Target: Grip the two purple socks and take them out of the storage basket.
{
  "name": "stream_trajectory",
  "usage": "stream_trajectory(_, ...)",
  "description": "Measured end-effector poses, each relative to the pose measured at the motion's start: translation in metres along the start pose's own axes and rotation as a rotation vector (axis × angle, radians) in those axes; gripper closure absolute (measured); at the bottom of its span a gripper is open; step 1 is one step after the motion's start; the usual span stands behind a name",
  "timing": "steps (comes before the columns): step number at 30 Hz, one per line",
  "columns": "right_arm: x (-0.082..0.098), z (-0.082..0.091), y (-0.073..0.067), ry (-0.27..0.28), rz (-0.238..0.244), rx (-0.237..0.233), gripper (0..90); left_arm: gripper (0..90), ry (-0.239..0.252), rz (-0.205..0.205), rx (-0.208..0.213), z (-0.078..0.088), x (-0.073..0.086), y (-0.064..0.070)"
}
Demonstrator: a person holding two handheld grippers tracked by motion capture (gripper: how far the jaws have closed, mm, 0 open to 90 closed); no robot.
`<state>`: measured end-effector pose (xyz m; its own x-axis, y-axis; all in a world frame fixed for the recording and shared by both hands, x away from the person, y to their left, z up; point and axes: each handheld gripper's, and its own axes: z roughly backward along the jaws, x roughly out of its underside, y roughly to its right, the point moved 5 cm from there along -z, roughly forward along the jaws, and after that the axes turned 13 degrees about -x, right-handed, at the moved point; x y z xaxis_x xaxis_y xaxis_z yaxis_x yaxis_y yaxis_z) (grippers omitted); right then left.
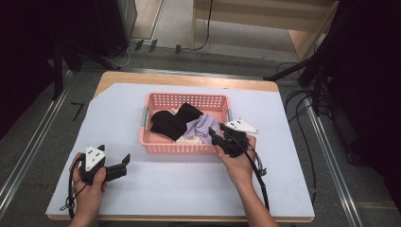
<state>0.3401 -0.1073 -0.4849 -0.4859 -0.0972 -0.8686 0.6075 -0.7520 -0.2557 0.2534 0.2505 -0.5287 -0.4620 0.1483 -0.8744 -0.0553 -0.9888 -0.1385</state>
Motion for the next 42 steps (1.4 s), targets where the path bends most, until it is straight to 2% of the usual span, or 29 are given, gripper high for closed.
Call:
stream_trajectory(2,-0.001,-0.006,-0.001,-0.006,-0.01,-0.017,58.6,7.0,0.0,-0.001,0.002,0.0,0.0,0.0)
stream_trajectory(3,-0.001,-0.006,-0.001,-0.006,-0.01,-0.017,58.6,7.0,0.0,-0.001,0.002,0.0,0.0,0.0)
stream_trajectory(4,0.0,-0.012,-0.001,-0.029,-0.019,-0.015,63.5,7.0,0.0,-0.001,0.003,0.0,0.0,0.0)
stream_trajectory(7,-0.002,-0.017,0.0,-0.043,-0.034,-0.008,65.0,7.0,0.001,-0.002,0.003,0.0,0.0,0.001)
stream_trajectory(8,-0.003,-0.023,0.001,-0.056,-0.069,-0.013,66.4,7.0,0.001,-0.003,0.003,0.0,0.0,0.001)
stream_trajectory(10,-0.003,-0.026,0.002,-0.062,-0.078,-0.007,66.9,7.0,-0.001,-0.004,0.005,0.0,0.0,0.001)
stream_trajectory(12,-0.005,-0.032,0.003,-0.066,-0.136,-0.01,67.5,7.0,0.002,-0.006,0.002,0.0,0.0,0.001)
stream_trajectory(16,-0.005,-0.038,0.006,-0.087,-0.164,0.009,68.4,7.0,0.0,-0.007,0.002,0.0,0.0,0.001)
stream_trajectory(18,-0.004,-0.045,0.008,-0.103,-0.198,0.024,68.6,7.0,-0.002,-0.01,0.004,0.0,0.0,0.001)
stream_trajectory(21,-0.004,-0.049,0.007,-0.112,-0.205,0.034,68.1,7.0,0.003,-0.011,0.007,0.0,0.0,0.002)
stream_trajectory(24,-0.001,-0.057,0.005,-0.142,-0.199,0.035,66.0,7.0,-0.002,-0.014,0.007,0.001,0.0,0.002)
stream_trajectory(25,0.002,-0.063,0.003,-0.183,-0.181,0.048,64.7,7.0,-0.001,-0.014,0.007,0.0,0.0,0.002)
stream_trajectory(26,0.002,-0.064,0.002,-0.206,-0.204,0.057,63.3,7.0,-0.001,-0.016,0.008,0.001,0.0,0.002)
stream_trajectory(28,0.002,-0.065,0.002,-0.201,-0.206,0.057,60.5,7.0,0.005,-0.02,0.007,0.0,0.0,0.002)
stream_trajectory(33,0.003,-0.07,0.002,-0.316,-0.251,0.065,59.4,7.0,0.004,-0.029,0.005,0.0,0.0,0.003)
stream_trajectory(36,0.005,-0.074,0.003,-0.386,-0.269,0.085,65.7,7.0,-0.002,-0.033,0.002,0.0,0.0,0.004)
stream_trajectory(38,0.006,-0.075,0.004,-0.428,-0.269,0.097,76.2,7.0,-0.005,-0.036,0.003,0.0,0.0,0.004)
stream_trajectory(40,0.007,-0.074,0.004,-0.433,-0.265,0.096,87.4,7.0,-0.006,-0.038,0.004,0.0,0.0,0.004)
stream_trajectory(42,0.006,-0.074,0.004,-0.422,-0.249,0.092,88.9,7.1,-0.007,-0.038,0.004,0.0,0.0,0.004)
